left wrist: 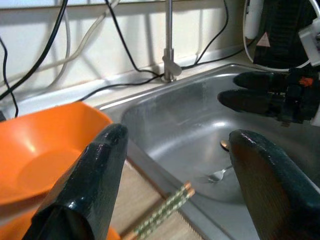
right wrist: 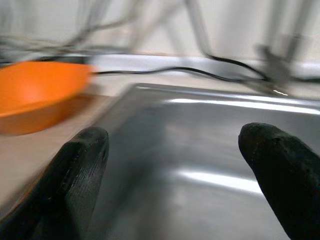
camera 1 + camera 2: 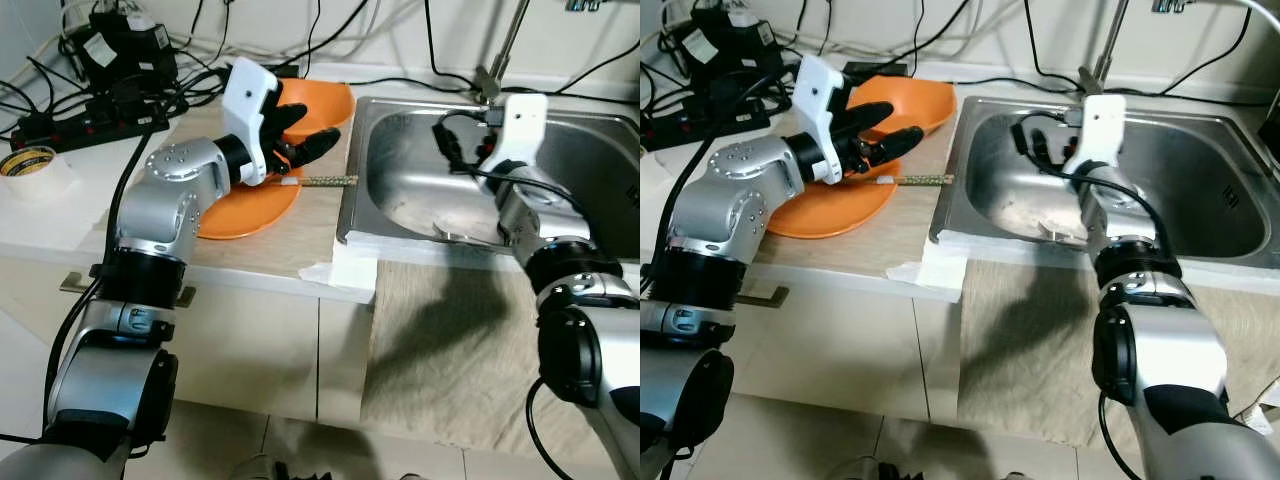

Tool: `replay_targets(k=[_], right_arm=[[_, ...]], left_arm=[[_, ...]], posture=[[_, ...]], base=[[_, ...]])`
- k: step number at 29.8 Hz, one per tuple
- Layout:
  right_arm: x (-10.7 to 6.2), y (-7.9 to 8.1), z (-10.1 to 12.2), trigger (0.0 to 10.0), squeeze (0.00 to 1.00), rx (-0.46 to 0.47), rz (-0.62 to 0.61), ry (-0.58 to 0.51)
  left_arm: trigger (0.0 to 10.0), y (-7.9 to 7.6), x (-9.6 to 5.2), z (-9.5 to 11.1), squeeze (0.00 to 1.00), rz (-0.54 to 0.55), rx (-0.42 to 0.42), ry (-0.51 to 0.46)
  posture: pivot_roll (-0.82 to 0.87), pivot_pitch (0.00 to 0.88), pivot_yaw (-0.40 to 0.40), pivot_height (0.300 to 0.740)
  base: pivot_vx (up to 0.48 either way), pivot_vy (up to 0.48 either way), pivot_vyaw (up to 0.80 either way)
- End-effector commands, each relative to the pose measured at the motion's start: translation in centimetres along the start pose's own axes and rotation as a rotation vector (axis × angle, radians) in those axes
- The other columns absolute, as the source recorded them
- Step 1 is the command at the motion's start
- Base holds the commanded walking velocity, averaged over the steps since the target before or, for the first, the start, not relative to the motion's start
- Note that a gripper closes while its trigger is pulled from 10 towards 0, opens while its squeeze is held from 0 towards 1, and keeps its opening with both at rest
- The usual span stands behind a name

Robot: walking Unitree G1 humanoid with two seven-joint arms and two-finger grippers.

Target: Kitchen organization

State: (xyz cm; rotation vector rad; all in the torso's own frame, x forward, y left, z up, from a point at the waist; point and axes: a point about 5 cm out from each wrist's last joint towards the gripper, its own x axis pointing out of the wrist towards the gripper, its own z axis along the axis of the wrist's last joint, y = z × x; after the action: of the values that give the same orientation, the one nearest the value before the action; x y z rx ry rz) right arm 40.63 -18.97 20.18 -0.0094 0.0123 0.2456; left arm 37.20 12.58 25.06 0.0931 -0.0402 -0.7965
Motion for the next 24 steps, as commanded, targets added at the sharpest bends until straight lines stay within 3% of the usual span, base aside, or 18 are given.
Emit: replay_targets(k=[1, 3, 5, 7, 8, 9, 12, 15, 18, 24], right_arm=[[-0.2, 0.5, -0.2, 10.0, 0.0, -0.029, 0.083, 0.017], [-0.5, 0.3, -0.2, 10.0, 0.0, -0.037, 0.125, 0.021], [-0.9, -1.6, 0.5, 10.0, 0.0, 0.099, -0.002, -0.019], [-1.0, -2.1, 0.6, 10.0, 0.0, 0.142, -0.042, -0.03], [-1.2, -2.9, 0.3, 10.0, 0.0, 0.247, -0.131, -0.054], [-1.4, -2.8, -0.1, 10.0, 0.0, 0.276, -0.159, -0.059], [-1.7, -1.6, -1.9, 10.0, 0.0, 0.354, -0.206, -0.07], [-2.1, 0.4, -3.3, 10.0, 0.0, 0.351, -0.204, -0.069], [-2.5, 2.4, -4.4, 10.0, 0.0, 0.334, -0.177, -0.059], [-2.6, 4.1, -4.4, 10.0, 0.0, 0.307, -0.139, -0.065]], left_arm=[[10.0, 0.1, -0.2, -0.7, 0.0, 0.007, -0.021, 0.02], [10.0, -0.1, -0.2, -0.9, 0.0, 0.004, -0.03, 0.021], [10.0, 0.0, 0.0, -1.0, 0.0, 0.026, -0.046, 0.008], [10.0, 0.0, 0.0, -1.0, 0.0, 0.033, -0.05, 0.003], [10.0, 0.2, 0.0, -0.9, 0.0, 0.066, -0.063, -0.016], [10.0, 0.3, -0.1, -0.9, 0.0, 0.09, -0.072, -0.027], [10.0, 1.0, -0.4, -1.0, 0.0, 0.174, -0.108, -0.066], [10.0, 1.3, -1.0, -1.9, 0.0, 0.22, -0.119, -0.049], [10.0, 1.1, -1.3, -2.5, 0.0, 0.21, -0.122, -0.029], [10.0, 0.9, -1.3, -3.0, 0.0, 0.144, -0.07, 0.047]], posture=[[-0.03, 0.0, 0.04, 0.732], [-0.03, 0.0, 0.037, 0.732], [-0.03, 0.0, 0.027, 0.732], [-0.03, 0.0, 0.02, 0.732], [-0.02, 0.0, 0.016, 0.732], [-0.02, 0.0, 0.016, 0.732], [-0.01, 0.0, 0.017, 0.732], [-0.01, 0.0, 0.021, 0.732], [-0.01, 0.0, 0.02, 0.732], [-0.02, 0.0, 0.025, 0.732]], base=[[0.0, 0.0, 0.0], [0.0, 0.0, 0.0], [0.0, 0.0, 0.0], [0.0, 0.0, 0.0], [0.0, 0.0, 0.0], [0.0, 0.0, 0.0], [0.0, 0.0, 0.0], [0.0, 0.0, 0.0], [0.0, 0.0, 0.0], [0.0, 0.0, 0.0]])
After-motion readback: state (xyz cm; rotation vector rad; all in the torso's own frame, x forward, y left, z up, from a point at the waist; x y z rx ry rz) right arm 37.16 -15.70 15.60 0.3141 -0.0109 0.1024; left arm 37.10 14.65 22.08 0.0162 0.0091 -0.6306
